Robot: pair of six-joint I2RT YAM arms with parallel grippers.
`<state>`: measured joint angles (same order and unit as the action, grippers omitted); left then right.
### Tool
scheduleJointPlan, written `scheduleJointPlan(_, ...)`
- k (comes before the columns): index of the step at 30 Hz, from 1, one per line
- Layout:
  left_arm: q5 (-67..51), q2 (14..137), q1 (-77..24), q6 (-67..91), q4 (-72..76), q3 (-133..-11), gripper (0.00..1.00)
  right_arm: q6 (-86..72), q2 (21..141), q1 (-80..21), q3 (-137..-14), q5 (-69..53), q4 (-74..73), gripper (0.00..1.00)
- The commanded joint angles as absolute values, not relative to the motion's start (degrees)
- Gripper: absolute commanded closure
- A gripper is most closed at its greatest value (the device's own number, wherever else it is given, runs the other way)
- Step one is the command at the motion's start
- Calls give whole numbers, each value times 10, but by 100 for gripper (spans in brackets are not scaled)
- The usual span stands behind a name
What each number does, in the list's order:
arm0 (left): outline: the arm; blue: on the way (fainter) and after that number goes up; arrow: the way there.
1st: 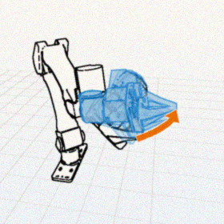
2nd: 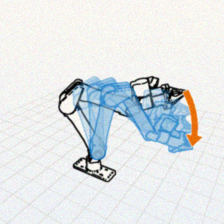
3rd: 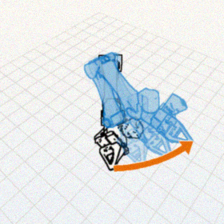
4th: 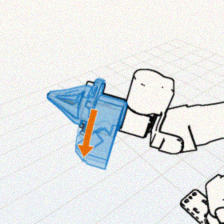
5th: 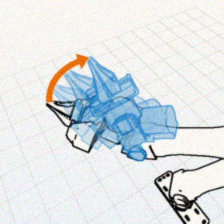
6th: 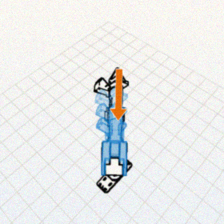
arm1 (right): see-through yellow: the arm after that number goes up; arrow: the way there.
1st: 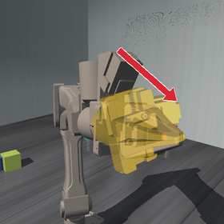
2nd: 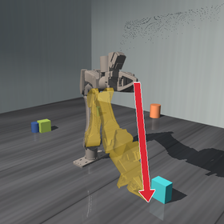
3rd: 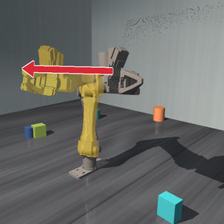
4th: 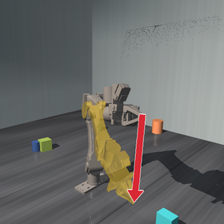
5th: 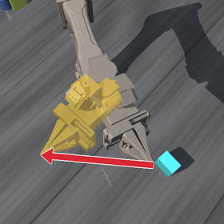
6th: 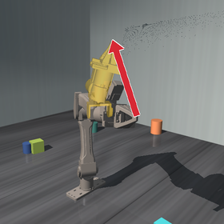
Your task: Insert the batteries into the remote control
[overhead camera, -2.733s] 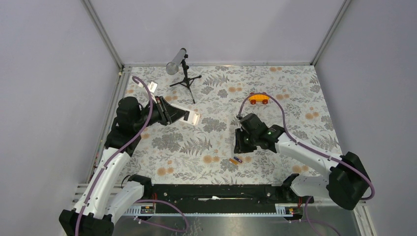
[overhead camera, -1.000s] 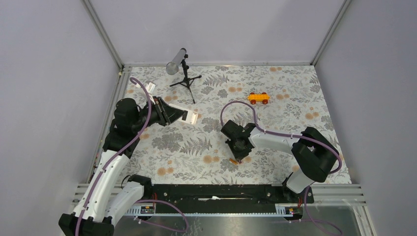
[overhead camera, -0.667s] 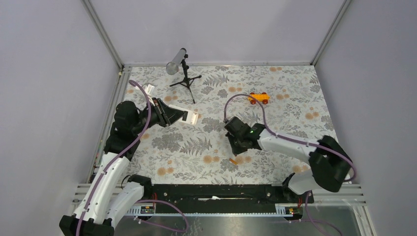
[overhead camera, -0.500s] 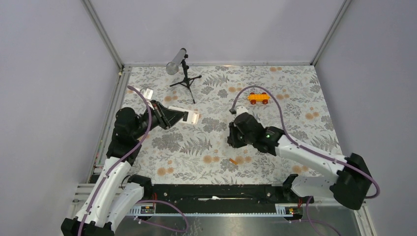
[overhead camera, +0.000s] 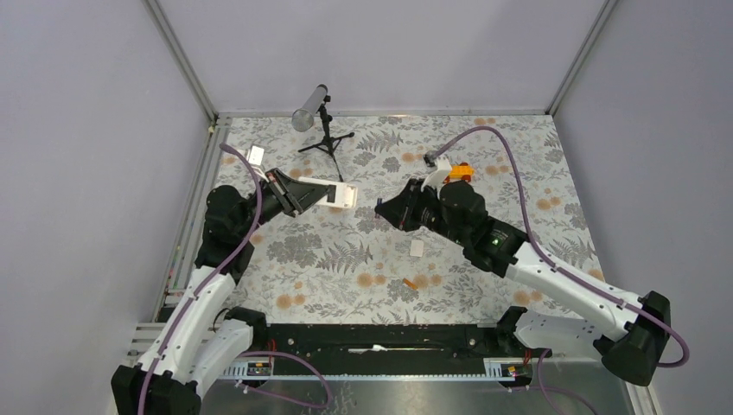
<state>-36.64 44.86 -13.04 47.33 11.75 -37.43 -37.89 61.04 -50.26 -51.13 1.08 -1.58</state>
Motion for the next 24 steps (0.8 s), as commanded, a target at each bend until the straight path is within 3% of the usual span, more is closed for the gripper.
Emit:
scheduleJointPlan(1,-354,452,-128,646,194,-364,100,-431,620,-506,-580,6,87,89)
scheduleJointPlan(10,-336,465,-131,850,414,-260,100,-437,700,-507,-681,-13,55,89)
scheduleJointPlan(24,-313,488,-134,912,473,-245,100,-377,735,-515,-745,17,-57,88)
